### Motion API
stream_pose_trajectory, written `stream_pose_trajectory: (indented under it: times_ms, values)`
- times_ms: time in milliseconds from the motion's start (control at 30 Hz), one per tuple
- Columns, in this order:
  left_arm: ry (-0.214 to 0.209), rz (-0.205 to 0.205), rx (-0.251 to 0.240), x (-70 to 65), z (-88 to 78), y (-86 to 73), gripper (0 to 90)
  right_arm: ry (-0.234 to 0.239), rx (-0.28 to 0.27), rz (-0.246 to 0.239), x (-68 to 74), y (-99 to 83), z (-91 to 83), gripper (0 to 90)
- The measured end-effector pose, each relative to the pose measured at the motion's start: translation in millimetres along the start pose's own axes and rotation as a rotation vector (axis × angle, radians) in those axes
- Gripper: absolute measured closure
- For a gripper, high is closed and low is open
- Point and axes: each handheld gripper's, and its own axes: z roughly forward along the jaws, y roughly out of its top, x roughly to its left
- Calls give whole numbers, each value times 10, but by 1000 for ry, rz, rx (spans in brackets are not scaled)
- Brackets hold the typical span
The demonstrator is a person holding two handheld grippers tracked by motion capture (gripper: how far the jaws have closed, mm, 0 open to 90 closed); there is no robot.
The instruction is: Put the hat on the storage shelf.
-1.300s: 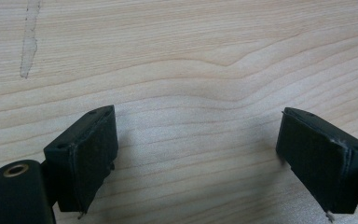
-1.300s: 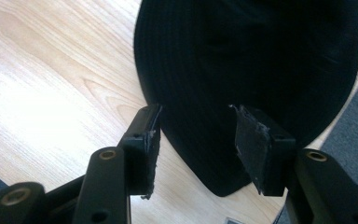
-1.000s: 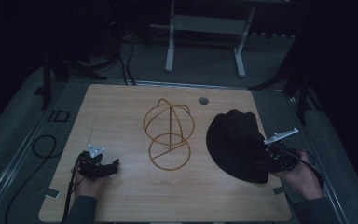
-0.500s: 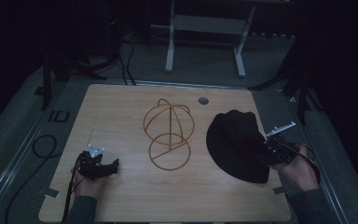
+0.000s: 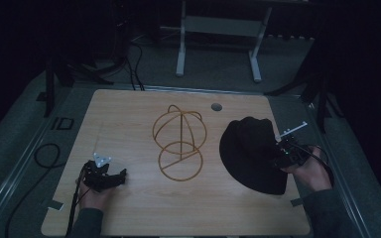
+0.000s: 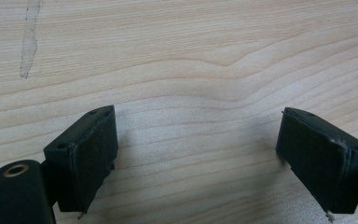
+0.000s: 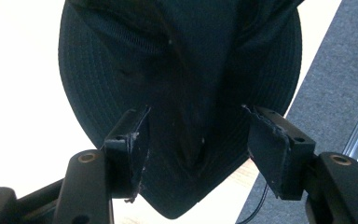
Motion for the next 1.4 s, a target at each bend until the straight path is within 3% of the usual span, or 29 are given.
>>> stream_pose_trajectory:
  times_ms: [533,633,867,1067,1400]
  values:
    - [0,0,-1,0,0,-1,130,19,102,27,-16,305,277,347]
    - [0,1,-1,0,0,-1,130,26,132,27,-27,370,325,388]
    - [0,0,-1,0,1,0,130,89,186,34,-63,439,377,527]
    - [-1,1,1,1,0,1,130,106,212,34,-78,477,420,584]
    - [-1,1,2,1,0,2,130,84,204,20,-65,531,443,842]
